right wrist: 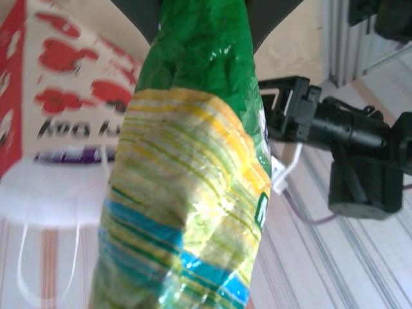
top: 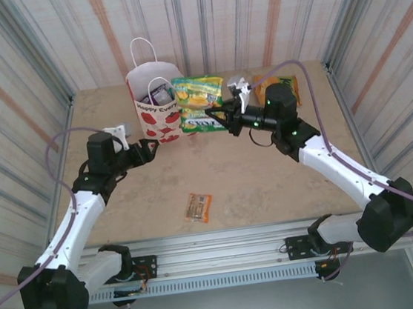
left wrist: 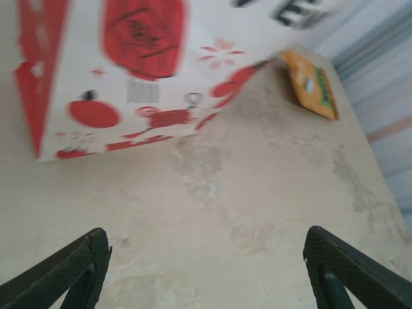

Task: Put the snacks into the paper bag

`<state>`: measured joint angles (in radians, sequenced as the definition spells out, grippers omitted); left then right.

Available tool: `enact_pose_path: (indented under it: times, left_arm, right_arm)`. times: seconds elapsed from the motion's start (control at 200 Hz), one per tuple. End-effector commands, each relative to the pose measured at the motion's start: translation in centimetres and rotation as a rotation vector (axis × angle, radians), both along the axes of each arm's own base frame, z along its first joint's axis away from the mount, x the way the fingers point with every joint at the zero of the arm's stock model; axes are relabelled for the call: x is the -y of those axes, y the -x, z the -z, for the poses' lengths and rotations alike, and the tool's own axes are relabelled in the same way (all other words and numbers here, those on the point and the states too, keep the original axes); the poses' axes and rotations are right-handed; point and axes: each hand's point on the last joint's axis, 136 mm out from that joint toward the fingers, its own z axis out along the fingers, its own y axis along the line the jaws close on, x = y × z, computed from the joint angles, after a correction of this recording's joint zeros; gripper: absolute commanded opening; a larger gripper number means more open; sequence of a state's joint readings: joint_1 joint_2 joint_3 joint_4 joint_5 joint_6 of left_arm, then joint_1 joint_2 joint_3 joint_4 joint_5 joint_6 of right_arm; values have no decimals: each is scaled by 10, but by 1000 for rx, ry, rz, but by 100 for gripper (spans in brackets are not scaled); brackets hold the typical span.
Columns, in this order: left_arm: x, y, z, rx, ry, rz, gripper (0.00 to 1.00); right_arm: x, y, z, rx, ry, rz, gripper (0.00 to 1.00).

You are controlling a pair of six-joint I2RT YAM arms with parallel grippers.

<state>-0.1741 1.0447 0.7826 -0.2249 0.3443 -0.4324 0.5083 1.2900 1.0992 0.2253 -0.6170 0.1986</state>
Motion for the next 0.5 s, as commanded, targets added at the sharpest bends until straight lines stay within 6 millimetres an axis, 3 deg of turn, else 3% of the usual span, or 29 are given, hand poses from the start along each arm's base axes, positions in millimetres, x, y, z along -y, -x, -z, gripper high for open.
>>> enact_pose_path:
  times: [0.0, 0.215, 0.496]
  left_arm:
    - [-14, -1, 4, -76, -3, -66, 83]
    - [-19, -8, 6, -82, -12, -75, 83]
    - [-23, -15, 10, -102, -11, -72, 83]
  right_arm:
    - [3, -18, -28, 149, 54, 37, 15]
    - [5, -59, -61, 261, 52, 91, 16]
    - [-13, -112, -82, 328, 49, 93, 16]
